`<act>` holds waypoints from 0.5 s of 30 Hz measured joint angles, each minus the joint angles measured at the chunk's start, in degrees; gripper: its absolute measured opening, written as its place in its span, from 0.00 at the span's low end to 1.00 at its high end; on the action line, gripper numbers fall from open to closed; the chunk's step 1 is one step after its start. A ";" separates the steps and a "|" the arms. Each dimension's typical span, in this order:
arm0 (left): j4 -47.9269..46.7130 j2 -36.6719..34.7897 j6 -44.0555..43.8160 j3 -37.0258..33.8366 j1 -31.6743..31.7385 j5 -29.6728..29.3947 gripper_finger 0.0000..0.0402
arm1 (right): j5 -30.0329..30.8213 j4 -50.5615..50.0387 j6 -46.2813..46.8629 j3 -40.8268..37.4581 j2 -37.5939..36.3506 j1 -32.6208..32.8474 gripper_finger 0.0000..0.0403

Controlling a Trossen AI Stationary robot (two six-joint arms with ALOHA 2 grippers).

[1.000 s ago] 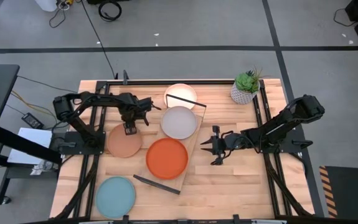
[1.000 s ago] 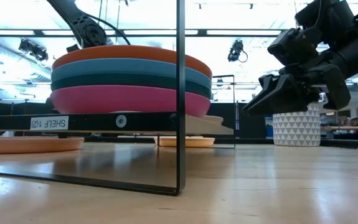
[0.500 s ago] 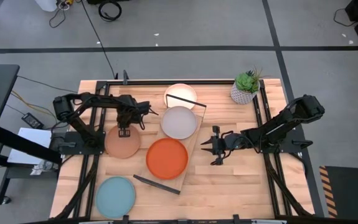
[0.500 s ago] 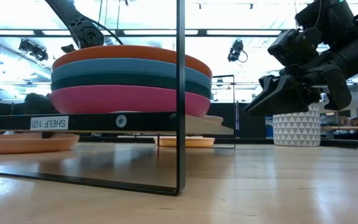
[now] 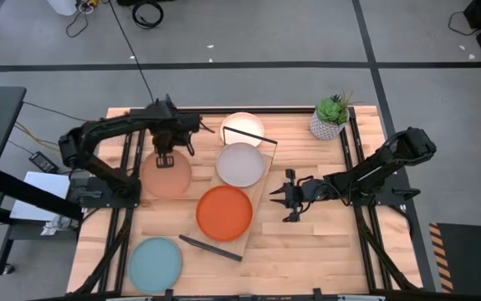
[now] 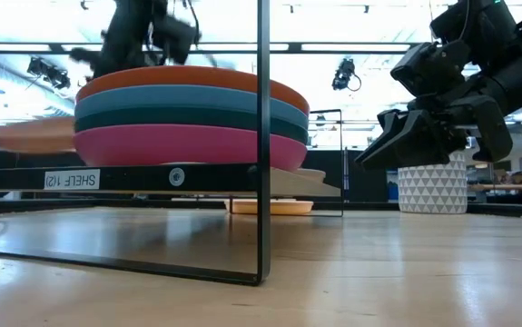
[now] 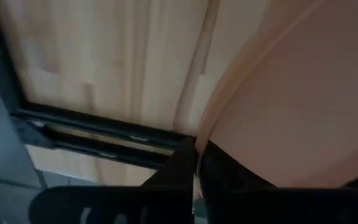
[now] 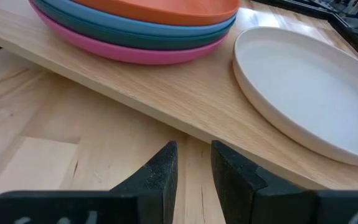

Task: Place and stack plates onto a shelf
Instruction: Stack the brown plate on top of the gray plate on the shelf

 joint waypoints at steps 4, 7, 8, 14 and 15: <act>-0.57 -1.88 -2.12 8.12 0.04 6.76 0.04 | 0.10 -0.06 -0.02 0.00 0.00 0.00 0.25; 2.47 -2.16 -9.78 11.90 -0.33 14.31 0.04 | 0.10 -0.04 0.00 0.00 0.00 0.00 0.25; 4.30 -2.16 -13.47 12.48 -0.58 17.00 0.04 | 0.10 -0.04 0.00 0.00 0.00 0.00 0.25; 12.05 -0.58 -30.22 12.59 -4.95 29.11 0.03 | 0.10 -0.02 0.09 0.00 0.00 0.00 0.25; 12.07 0.08 -30.87 12.60 -6.42 29.92 0.03 | 0.10 -0.02 0.07 0.00 0.00 0.00 0.25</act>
